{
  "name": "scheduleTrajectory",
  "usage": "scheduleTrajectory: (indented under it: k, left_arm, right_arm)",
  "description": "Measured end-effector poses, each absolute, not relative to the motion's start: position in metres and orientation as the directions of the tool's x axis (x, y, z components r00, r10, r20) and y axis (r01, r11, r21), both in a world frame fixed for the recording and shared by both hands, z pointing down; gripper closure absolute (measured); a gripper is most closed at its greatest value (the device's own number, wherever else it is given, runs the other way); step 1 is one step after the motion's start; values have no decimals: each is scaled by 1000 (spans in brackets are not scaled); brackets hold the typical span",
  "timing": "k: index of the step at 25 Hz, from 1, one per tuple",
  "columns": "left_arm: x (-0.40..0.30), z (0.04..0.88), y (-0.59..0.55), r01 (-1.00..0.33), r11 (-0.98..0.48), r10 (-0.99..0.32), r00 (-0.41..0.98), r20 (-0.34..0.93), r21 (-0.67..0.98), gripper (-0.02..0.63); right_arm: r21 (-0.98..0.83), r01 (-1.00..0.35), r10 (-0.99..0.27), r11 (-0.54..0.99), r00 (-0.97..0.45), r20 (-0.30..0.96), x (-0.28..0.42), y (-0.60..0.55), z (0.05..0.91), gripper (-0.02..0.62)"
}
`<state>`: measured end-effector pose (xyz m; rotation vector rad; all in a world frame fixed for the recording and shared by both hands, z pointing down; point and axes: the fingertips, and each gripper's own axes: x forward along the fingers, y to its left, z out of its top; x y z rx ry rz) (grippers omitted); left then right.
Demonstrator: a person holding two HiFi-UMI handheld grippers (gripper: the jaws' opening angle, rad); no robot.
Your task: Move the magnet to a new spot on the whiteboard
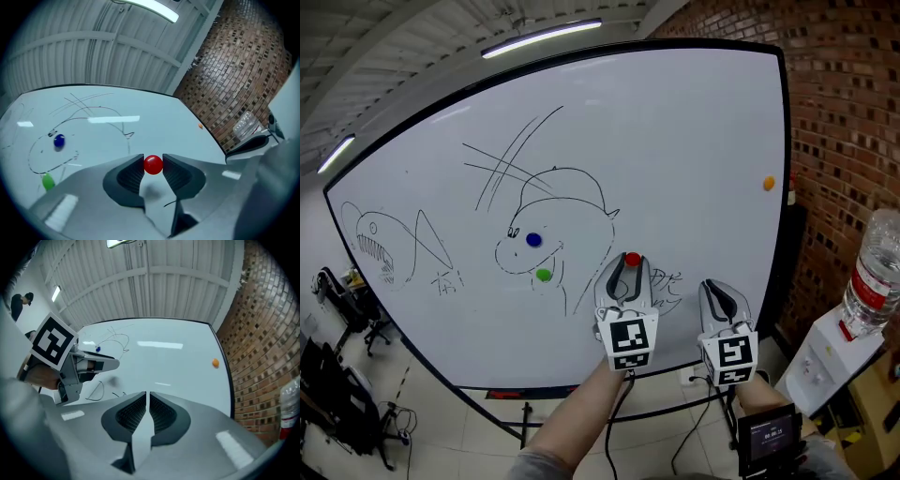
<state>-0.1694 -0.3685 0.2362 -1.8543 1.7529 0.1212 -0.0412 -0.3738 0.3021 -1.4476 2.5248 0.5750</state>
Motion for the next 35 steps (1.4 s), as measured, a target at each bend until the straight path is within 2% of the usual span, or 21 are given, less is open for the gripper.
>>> scheduleTrajectory:
  k: [10,20,27,35]
  left_arm:
    - [-23,235,-425,-922,-84,-869,254,-425,-378,483]
    - [84,229,-464,-893,-135,-865,317,-389,-429,483]
    - [121,226,-488,-881,-115,-879,305,-366,-459,483]
    - [125,233,-507,-870,-38,-912,232,-339,-492,480]
  right_arm:
    - [214,-920,-844,328,-388,-371,105,-420,289,568]
    - [199,-929,-844,313,-368,-391,168,-442,283,568]
    - [189,-937,-845,294,-348,-406,199,-451,278,568]
    - [191,-939,-845,286,-341,-412,211,-459,279,568]
